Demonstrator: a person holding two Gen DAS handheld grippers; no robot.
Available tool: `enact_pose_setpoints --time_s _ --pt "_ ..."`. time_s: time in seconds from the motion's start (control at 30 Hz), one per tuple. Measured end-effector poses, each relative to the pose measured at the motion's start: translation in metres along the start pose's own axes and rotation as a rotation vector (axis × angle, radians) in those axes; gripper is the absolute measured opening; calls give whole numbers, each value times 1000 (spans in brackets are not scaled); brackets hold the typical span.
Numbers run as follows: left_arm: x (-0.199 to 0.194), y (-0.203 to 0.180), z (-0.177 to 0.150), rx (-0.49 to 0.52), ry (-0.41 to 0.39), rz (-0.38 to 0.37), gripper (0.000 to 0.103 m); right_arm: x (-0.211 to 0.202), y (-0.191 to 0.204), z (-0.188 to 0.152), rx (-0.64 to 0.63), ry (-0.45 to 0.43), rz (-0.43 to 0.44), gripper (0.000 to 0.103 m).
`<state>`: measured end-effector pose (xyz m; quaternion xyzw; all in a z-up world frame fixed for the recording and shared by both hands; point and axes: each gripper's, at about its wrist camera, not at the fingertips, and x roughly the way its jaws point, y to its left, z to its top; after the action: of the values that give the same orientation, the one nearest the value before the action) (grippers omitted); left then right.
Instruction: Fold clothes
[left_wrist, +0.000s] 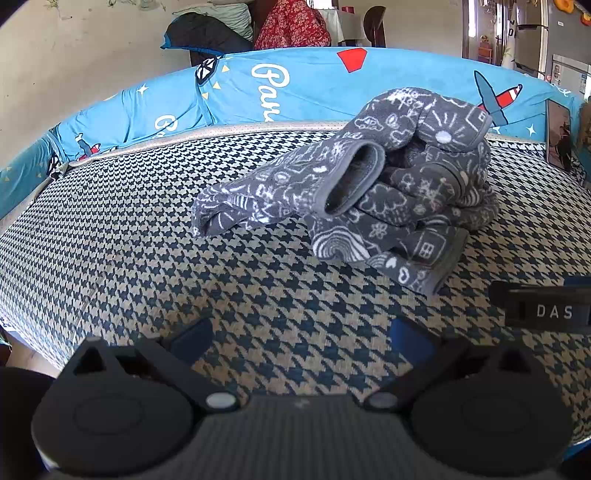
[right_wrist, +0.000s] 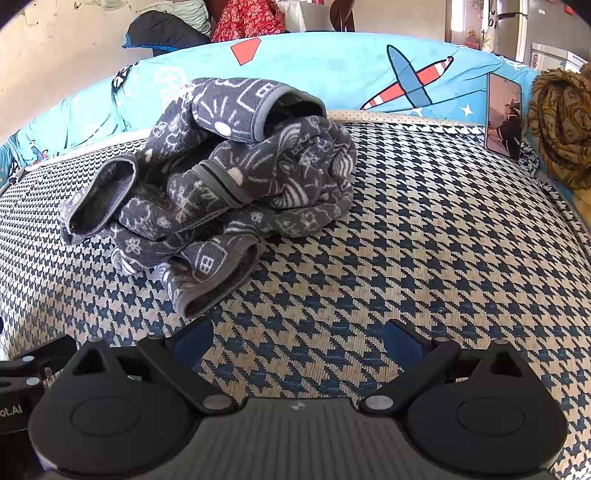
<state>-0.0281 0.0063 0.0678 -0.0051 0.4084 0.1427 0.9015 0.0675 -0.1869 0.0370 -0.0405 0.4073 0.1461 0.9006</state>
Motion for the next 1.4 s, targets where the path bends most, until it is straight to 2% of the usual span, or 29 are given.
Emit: enact_pose_setpoints --time_s 1.4 --pt "3 2 -1 -18 6 0 103 4 7 -2 -30 22 0 99"
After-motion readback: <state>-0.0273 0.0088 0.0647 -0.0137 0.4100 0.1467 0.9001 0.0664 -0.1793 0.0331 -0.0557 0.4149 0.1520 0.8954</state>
